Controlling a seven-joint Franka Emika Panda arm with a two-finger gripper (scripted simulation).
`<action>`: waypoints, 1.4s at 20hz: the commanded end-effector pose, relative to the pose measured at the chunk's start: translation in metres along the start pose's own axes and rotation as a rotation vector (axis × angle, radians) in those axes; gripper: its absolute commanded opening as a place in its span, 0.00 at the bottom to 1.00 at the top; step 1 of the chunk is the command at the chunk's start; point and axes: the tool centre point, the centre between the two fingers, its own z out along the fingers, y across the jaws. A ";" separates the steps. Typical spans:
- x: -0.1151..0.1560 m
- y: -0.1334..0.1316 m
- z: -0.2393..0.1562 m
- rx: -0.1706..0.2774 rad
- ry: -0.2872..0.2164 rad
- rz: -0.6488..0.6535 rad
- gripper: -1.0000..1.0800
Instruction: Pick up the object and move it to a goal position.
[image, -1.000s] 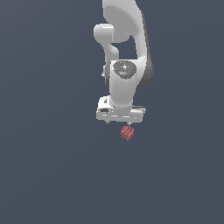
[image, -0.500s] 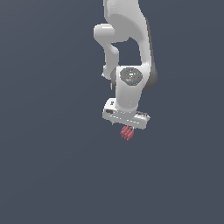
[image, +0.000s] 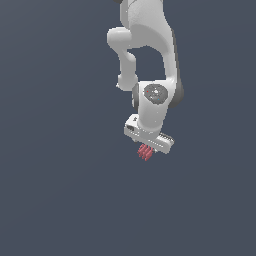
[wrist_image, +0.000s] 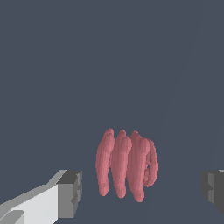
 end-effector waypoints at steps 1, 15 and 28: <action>-0.002 -0.003 0.004 0.001 0.000 0.042 0.96; -0.007 -0.009 0.013 0.002 -0.001 0.112 0.96; -0.007 -0.009 0.061 0.002 -0.001 0.116 0.96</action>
